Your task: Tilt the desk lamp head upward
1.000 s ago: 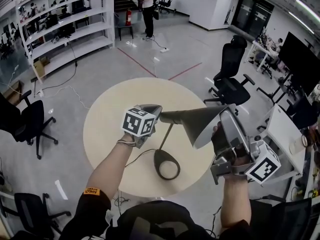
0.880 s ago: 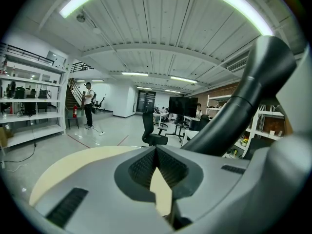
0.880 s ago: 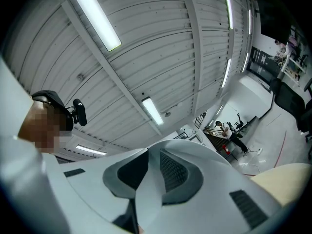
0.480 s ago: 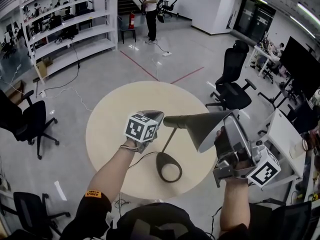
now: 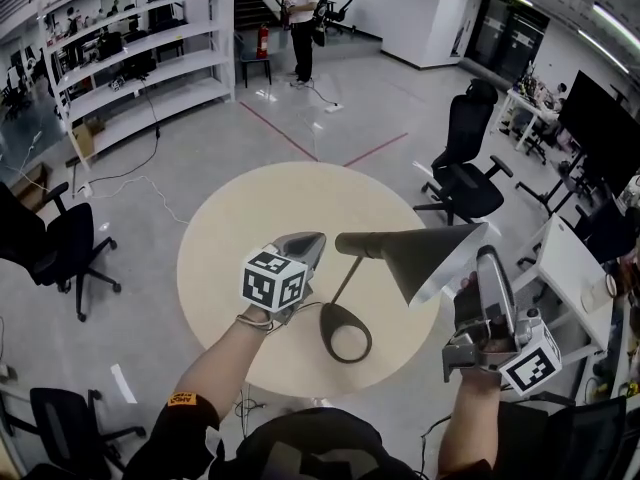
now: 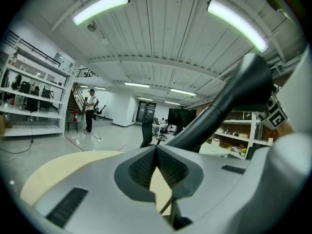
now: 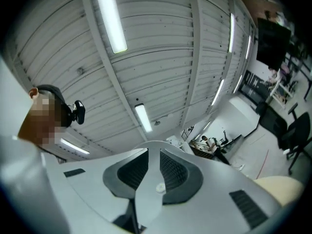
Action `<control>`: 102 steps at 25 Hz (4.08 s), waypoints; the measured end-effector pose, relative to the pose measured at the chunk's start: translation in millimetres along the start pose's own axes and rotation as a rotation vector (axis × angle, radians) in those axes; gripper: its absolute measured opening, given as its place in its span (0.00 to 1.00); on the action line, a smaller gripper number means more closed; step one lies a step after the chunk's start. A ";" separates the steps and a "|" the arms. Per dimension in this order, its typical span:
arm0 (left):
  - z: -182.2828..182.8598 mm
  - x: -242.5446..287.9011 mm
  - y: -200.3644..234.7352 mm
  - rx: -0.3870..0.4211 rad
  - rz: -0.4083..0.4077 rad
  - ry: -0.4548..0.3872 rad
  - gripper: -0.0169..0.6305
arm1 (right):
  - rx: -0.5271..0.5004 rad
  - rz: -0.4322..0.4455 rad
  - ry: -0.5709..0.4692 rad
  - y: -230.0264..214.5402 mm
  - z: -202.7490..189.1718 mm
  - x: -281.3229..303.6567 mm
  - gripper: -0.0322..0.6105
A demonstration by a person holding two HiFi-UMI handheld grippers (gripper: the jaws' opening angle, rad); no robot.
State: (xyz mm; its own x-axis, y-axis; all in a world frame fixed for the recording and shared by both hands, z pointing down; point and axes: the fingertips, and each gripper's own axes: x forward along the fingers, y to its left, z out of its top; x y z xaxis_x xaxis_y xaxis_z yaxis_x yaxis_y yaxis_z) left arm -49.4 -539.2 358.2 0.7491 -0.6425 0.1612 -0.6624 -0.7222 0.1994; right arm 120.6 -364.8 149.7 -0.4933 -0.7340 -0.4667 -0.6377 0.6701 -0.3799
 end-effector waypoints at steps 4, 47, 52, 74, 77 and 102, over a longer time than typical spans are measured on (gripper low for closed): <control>-16.0 -30.6 -18.9 -0.009 -0.028 -0.041 0.10 | -0.191 -0.165 0.065 -7.6 -36.3 -35.0 0.17; -220.1 -159.8 -265.6 -0.144 0.460 -0.005 0.10 | -0.377 -0.196 0.644 -24.5 -238.3 -264.2 0.07; -225.4 -189.7 -277.8 -0.145 0.539 -0.014 0.10 | -0.368 -0.120 0.642 0.5 -242.8 -267.1 0.07; -239.9 -407.1 -328.0 -0.048 0.501 -0.075 0.10 | -0.469 -0.138 0.646 220.1 -286.2 -326.6 0.07; -255.2 -438.3 -335.4 -0.065 0.467 -0.079 0.10 | -0.483 -0.192 0.672 244.3 -301.1 -351.1 0.07; -322.5 -442.8 -515.7 -0.045 0.405 0.007 0.10 | -0.477 -0.284 0.717 267.8 -232.6 -533.6 0.07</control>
State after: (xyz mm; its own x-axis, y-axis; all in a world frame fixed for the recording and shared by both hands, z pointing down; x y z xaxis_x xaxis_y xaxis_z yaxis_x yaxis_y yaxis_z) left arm -35.8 200.3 495.7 0.4282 -0.8708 0.2417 -0.9026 -0.3993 0.1606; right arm 75.4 180.8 482.8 -0.4281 -0.8644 0.2637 -0.8903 0.4535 0.0410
